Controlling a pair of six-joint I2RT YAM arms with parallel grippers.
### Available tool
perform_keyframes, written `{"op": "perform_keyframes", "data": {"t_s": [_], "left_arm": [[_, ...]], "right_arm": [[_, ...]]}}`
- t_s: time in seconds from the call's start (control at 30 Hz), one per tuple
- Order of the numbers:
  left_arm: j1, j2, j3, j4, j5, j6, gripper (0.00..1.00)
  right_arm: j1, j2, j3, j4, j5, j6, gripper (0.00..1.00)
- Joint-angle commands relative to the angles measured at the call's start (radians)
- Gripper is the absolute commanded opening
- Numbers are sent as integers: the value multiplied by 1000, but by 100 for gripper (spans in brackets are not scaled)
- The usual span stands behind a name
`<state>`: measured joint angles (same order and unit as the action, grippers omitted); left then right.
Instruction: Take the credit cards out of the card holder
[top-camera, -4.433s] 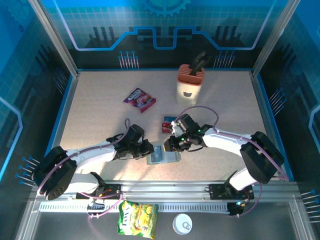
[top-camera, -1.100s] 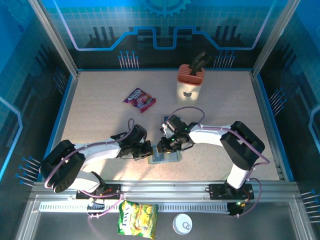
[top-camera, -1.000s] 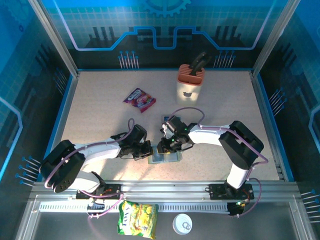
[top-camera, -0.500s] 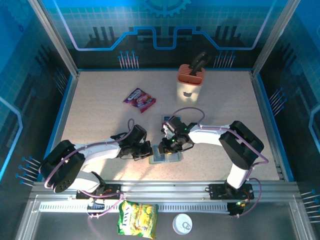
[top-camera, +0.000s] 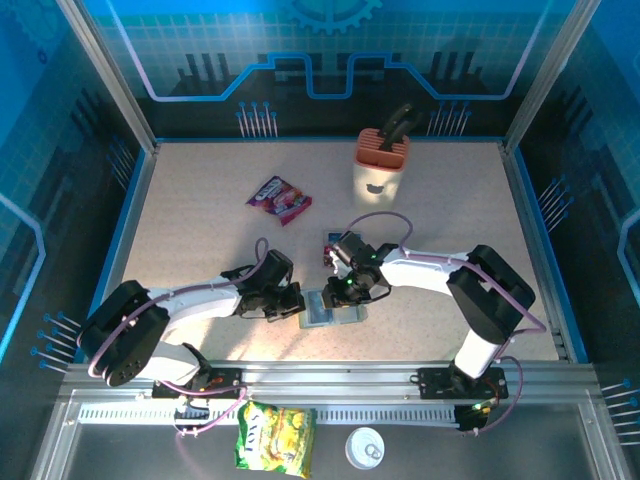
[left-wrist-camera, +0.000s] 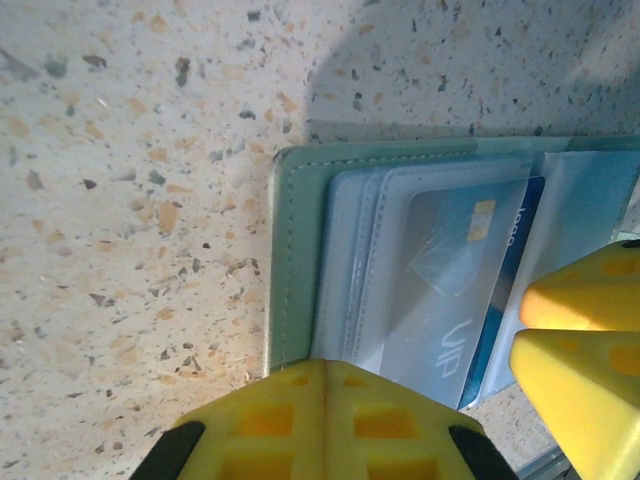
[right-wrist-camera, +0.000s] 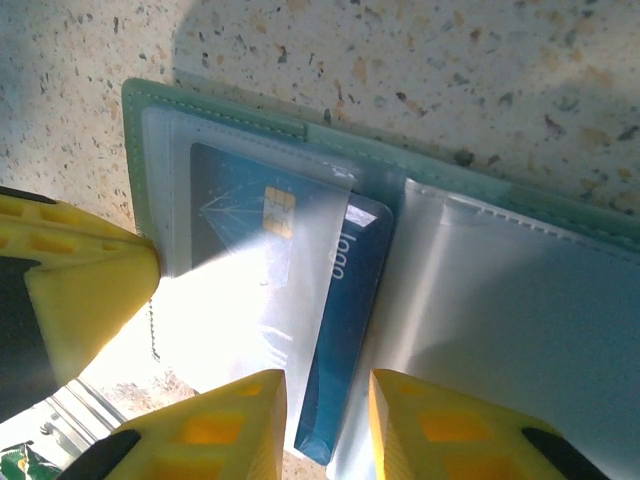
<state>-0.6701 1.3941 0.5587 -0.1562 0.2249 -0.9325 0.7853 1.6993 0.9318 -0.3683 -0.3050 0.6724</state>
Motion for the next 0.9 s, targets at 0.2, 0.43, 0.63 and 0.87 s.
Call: {"op": "perform_keyframes", "data": {"t_s": [0.2, 0.43, 0.63, 0.87], "left_arm": [[6, -20, 58, -42, 19, 23, 0], [-40, 44, 145, -86, -21, 48, 0], [-41, 76, 152, -78, -36, 45, 0], [-41, 81, 180, -121, -59, 70, 0]], "right_arm": [[10, -47, 11, -12, -9, 1, 28], [10, -48, 8, 1, -18, 7, 28], [11, -32, 20, 6, -35, 9, 28], [8, -19, 21, 14, -37, 12, 28]]}}
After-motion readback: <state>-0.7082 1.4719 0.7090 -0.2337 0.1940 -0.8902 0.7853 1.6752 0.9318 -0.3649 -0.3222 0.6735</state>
